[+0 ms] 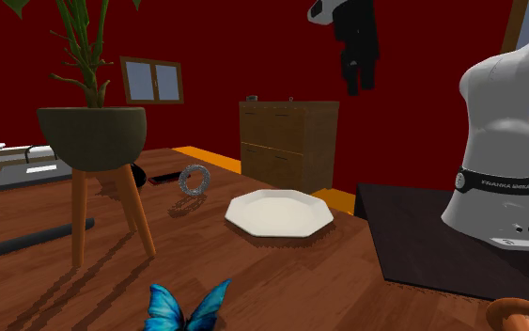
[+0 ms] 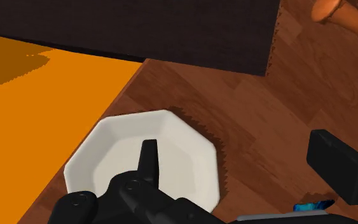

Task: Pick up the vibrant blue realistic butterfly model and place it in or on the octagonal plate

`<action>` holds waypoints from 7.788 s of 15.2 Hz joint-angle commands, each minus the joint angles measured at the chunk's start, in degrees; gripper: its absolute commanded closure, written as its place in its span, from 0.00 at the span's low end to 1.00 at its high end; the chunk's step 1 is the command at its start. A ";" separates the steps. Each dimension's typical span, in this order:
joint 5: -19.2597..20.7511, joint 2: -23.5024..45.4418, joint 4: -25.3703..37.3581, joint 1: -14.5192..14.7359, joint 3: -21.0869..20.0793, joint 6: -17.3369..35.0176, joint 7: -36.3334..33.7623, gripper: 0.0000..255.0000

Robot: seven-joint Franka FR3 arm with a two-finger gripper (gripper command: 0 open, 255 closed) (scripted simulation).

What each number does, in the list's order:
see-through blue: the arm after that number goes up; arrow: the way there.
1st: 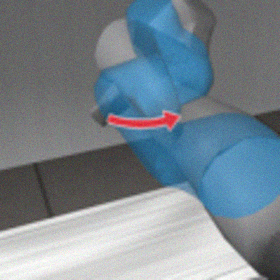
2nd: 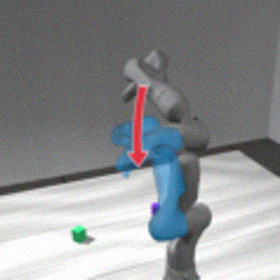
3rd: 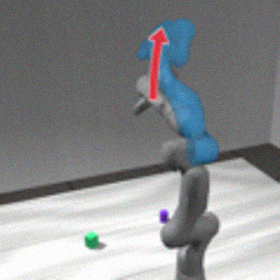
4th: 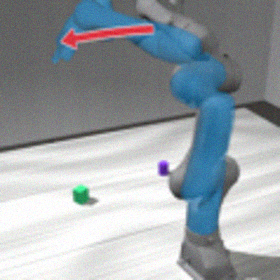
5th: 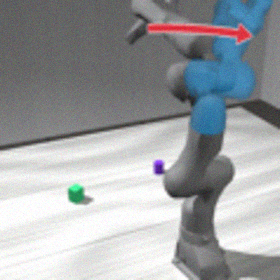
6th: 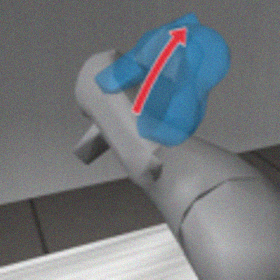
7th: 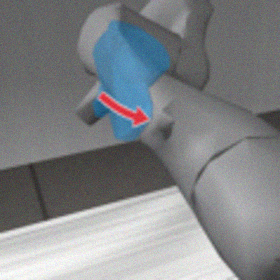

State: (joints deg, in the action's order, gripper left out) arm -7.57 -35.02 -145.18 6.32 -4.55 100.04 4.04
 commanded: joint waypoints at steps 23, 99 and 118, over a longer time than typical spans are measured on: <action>11.97 43.91 17.69 9.25 -16.27 37.98 -19.21 0.00; 35.73 69.63 34.17 10.66 -18.65 44.19 4.15 1.00; 36.27 73.20 32.57 3.51 -20.67 51.26 17.68 0.00</action>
State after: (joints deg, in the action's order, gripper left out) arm 28.69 38.16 -112.62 9.82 -25.22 151.29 21.73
